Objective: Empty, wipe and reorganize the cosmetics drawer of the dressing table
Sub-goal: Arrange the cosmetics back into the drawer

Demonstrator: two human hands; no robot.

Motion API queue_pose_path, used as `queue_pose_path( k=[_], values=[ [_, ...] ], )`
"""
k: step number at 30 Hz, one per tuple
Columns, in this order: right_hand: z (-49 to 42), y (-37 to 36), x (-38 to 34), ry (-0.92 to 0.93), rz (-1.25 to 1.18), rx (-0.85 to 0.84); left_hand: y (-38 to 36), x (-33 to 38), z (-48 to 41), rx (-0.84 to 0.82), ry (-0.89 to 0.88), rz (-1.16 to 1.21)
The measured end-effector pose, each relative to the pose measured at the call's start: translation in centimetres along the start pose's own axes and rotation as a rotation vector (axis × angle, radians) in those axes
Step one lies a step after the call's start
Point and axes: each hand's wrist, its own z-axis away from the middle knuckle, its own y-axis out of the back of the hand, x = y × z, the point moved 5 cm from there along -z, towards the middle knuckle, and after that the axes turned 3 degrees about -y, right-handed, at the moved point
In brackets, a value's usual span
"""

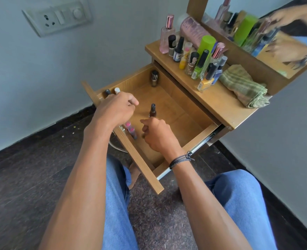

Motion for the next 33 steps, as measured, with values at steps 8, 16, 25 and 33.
queue_pose_path(
  k=[8,16,25,33],
  values=[
    [3.8,14.3,3.3,0.001,-0.283,0.571,0.0,6.5,0.4,0.290,-0.267,0.320],
    [3.4,19.2,10.6,-0.174,-0.692,1.001,-5.0,13.9,-2.0,0.356,-0.259,0.580],
    [0.4,18.1,11.2,-0.021,-0.654,0.820,-7.3,16.3,-3.0,0.419,-0.239,0.486],
    [0.4,18.1,11.2,-0.003,-0.667,0.805,-7.1,16.3,-3.4,0.433,-0.230,0.414]
  ],
)
